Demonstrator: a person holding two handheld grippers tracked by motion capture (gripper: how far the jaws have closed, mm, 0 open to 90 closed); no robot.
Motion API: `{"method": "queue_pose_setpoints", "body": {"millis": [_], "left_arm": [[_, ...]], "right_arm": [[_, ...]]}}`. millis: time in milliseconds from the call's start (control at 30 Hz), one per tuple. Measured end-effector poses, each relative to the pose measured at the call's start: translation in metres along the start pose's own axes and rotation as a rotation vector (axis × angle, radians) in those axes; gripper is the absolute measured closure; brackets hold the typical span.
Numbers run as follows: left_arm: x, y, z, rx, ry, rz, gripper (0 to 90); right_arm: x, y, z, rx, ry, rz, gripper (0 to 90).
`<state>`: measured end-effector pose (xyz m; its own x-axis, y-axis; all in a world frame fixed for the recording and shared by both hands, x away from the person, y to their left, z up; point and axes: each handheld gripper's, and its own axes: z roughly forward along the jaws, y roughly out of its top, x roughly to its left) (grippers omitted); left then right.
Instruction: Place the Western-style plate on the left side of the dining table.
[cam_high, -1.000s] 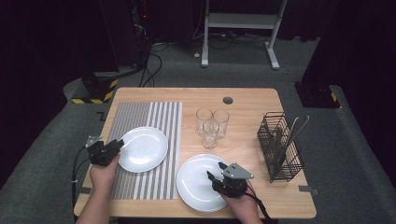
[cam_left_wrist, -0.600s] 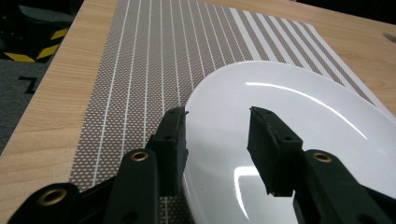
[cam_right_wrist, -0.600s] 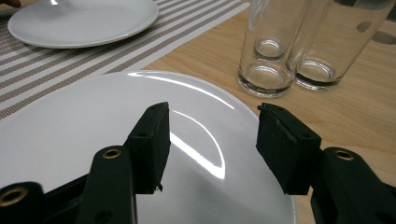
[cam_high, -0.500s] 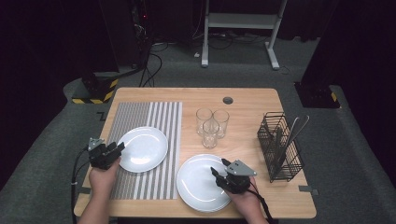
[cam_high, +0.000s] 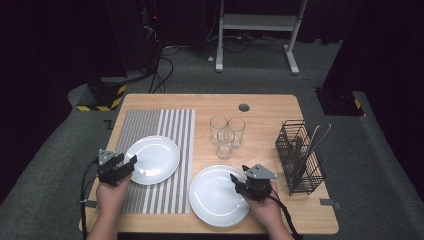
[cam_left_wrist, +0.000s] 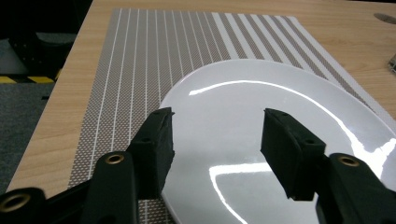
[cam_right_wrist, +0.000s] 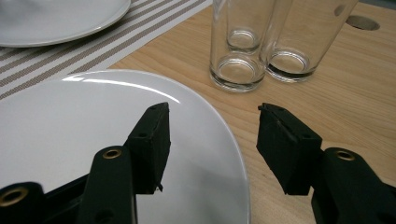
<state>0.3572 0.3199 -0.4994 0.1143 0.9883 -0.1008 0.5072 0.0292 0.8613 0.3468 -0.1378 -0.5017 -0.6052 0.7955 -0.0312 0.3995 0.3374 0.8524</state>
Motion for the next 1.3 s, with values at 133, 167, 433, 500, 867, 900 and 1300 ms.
{"method": "queue_pose_setpoints", "body": {"millis": [133, 167, 433, 500, 867, 900, 1300], "left_arm": [[-0.009, 0.003, -0.003, -0.003, -0.01, 0.01, 42.3], [-0.011, 0.003, -0.004, -0.005, -0.017, 0.013, 41.2], [-0.02, -0.007, -0.005, -0.013, -0.057, 0.019, 36.6], [-0.021, -0.01, -0.007, -0.027, -0.057, 0.019, 36.6], [-0.017, -0.025, -0.011, -0.058, -0.061, 0.041, 40.9], [-0.016, -0.026, -0.011, -0.061, -0.064, 0.031, 40.8], [-0.011, -0.039, -0.013, -0.094, -0.05, 0.026, 40.9]], "right_arm": [[-0.002, 0.002, 0.0, -0.015, -0.001, 0.004, 47.2], [-0.002, 0.003, 0.0, -0.021, -0.007, 0.003, 47.6], [-0.005, 0.011, -0.001, -0.065, 0.014, 0.03, 47.4], [-0.007, 0.014, 0.0, -0.076, 0.026, 0.04, 45.8], [-0.009, 0.021, 0.0, -0.11, 0.014, 0.03, 41.9], [-0.01, 0.022, 0.0, -0.112, 0.01, 0.024, 41.5], [-0.01, 0.038, -0.01, -0.162, -0.008, -0.022, 43.5]]}}
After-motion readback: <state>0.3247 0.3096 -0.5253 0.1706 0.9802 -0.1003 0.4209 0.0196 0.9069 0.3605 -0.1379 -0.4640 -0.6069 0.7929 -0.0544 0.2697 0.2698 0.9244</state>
